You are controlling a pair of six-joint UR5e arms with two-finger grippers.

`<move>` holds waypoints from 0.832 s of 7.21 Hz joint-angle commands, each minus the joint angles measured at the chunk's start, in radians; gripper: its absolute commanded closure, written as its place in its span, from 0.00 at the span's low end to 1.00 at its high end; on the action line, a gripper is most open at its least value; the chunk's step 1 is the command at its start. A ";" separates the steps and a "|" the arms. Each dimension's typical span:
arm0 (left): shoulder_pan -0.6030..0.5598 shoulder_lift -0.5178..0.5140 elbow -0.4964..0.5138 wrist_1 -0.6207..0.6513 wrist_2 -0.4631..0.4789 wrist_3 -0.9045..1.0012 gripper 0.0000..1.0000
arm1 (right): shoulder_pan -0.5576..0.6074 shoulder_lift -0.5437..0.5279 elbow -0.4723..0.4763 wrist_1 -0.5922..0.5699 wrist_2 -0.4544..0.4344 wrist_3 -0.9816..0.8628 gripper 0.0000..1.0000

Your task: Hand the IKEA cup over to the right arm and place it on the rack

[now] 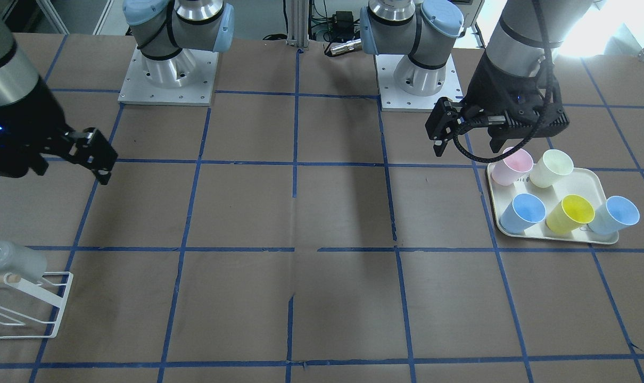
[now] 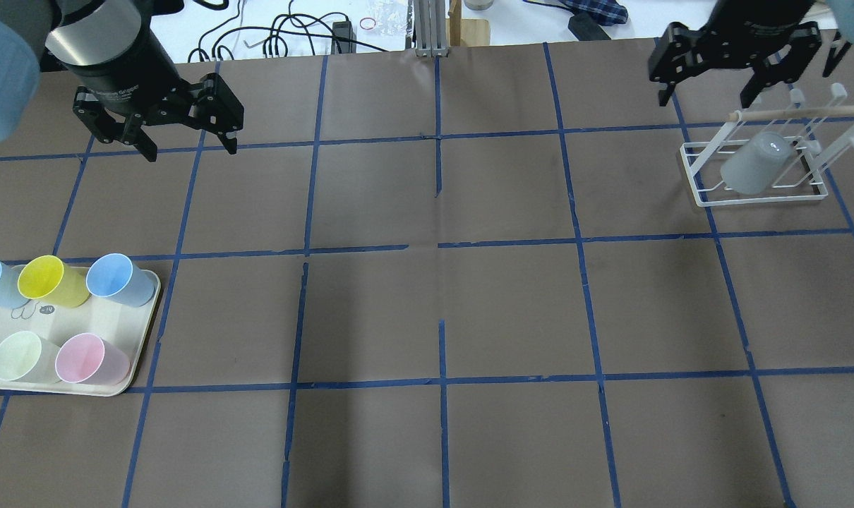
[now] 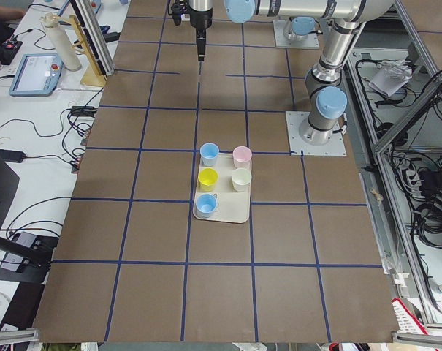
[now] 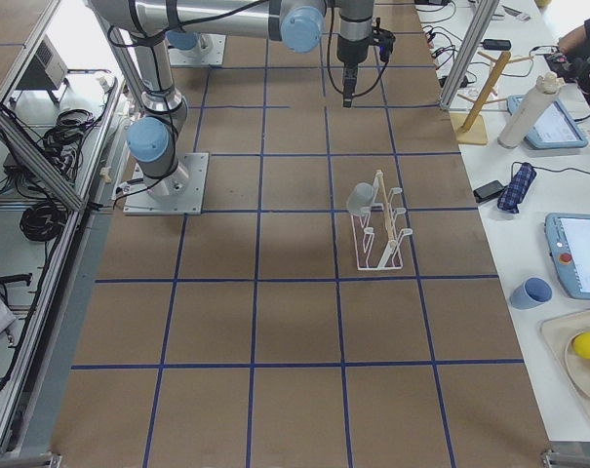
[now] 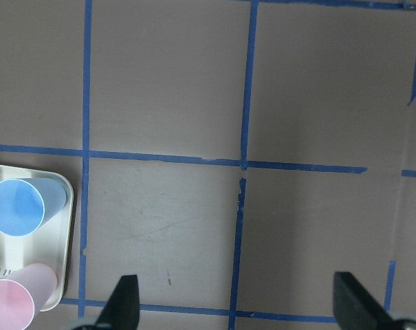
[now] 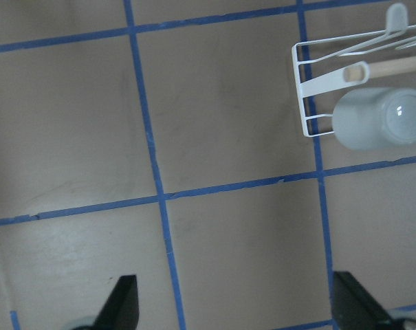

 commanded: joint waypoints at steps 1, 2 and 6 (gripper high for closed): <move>0.000 0.005 -0.001 -0.007 0.006 0.000 0.00 | 0.124 -0.014 -0.008 0.068 0.027 0.071 0.00; 0.000 0.005 -0.001 -0.004 0.006 0.000 0.00 | 0.132 -0.020 -0.008 0.079 0.095 0.059 0.00; -0.001 0.021 -0.047 0.012 0.001 0.000 0.00 | 0.125 -0.072 -0.005 0.174 0.105 0.035 0.00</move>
